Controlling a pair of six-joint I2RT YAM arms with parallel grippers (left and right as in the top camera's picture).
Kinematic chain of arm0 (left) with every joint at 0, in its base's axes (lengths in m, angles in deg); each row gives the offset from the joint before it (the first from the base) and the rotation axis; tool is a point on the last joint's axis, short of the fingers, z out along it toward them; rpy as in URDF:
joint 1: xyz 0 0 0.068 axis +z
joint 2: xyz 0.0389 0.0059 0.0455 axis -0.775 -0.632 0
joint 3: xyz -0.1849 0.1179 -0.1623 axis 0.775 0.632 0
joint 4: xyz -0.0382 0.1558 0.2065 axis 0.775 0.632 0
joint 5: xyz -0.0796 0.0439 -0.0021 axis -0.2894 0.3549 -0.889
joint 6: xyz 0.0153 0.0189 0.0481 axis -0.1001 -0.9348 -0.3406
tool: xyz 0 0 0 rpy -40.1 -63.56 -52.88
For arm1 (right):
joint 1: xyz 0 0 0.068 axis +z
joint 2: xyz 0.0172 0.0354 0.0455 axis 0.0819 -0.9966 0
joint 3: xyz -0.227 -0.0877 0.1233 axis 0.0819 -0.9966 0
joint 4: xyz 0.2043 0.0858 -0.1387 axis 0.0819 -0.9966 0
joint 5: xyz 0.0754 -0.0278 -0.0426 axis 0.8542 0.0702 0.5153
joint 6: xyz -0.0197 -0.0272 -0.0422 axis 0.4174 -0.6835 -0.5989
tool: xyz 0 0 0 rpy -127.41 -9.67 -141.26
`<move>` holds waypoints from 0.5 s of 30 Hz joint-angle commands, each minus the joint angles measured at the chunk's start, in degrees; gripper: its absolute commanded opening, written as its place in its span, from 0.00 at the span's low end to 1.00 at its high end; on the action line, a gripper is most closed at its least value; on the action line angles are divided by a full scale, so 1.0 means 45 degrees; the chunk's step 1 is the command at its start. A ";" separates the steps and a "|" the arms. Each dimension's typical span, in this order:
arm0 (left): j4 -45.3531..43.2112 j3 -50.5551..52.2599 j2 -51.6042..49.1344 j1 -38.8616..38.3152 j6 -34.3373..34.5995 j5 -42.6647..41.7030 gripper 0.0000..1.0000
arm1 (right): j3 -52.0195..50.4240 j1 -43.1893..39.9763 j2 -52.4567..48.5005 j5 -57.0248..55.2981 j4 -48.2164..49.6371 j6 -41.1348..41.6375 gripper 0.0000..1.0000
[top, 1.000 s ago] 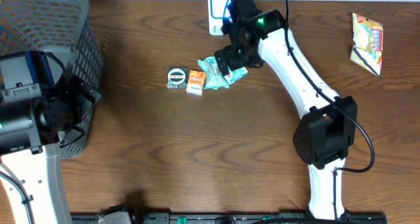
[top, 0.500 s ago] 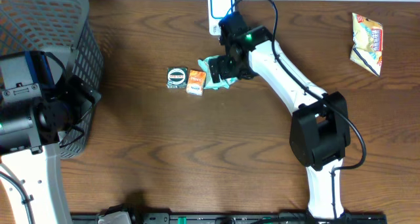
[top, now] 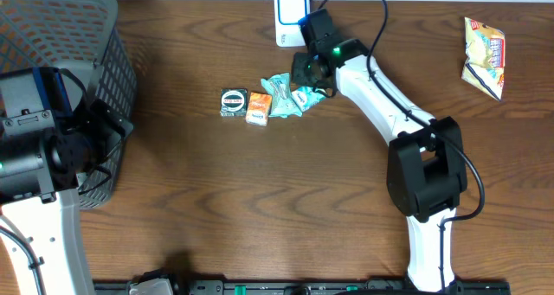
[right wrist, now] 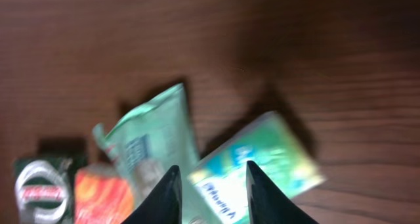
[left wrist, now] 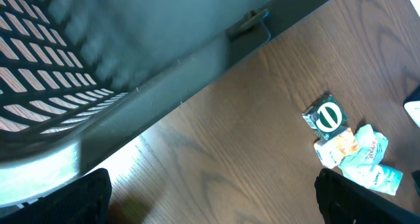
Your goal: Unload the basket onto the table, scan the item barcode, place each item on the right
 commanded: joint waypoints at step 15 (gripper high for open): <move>0.0034 -0.0136 0.0058 0.0078 0.0053 0.0078 0.98 | -0.3152 0.0087 0.0291 -0.0996 0.2613 0.0772 0.19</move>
